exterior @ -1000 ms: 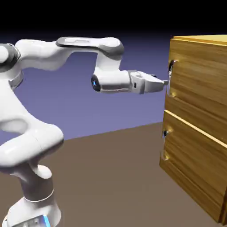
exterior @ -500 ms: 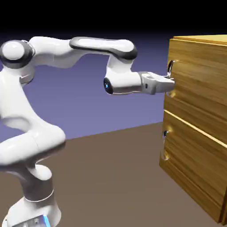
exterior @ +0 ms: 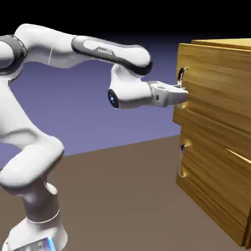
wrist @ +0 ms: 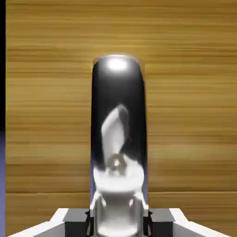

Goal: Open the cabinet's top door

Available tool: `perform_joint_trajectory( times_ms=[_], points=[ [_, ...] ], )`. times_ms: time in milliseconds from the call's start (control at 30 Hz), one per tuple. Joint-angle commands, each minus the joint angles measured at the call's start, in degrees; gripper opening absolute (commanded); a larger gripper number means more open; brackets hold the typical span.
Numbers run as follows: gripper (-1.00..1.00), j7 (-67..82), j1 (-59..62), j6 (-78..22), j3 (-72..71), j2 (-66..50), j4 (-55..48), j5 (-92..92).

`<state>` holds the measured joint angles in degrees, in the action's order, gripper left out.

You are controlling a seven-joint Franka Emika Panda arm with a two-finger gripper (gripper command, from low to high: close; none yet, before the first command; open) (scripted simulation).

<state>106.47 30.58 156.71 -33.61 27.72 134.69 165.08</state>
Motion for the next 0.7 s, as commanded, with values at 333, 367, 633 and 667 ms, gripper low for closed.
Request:
perform_joint_trajectory(
  times_ms=[333, 367, 633, 667],
  points=[
    [-1.0, 4.29, -22.1, 0.16, 21.35, 0.69, 4.27, -4.96],
    [-1.0, 2.37, -23.16, -0.21, 22.55, 1.72, 5.38, -7.46],
    [-1.0, -10.93, -31.16, -3.51, 33.06, 10.42, 13.83, -27.39],
    [-1.0, -12.46, -31.91, -3.96, 34.3, 11.53, 14.78, -29.89]
  ],
)
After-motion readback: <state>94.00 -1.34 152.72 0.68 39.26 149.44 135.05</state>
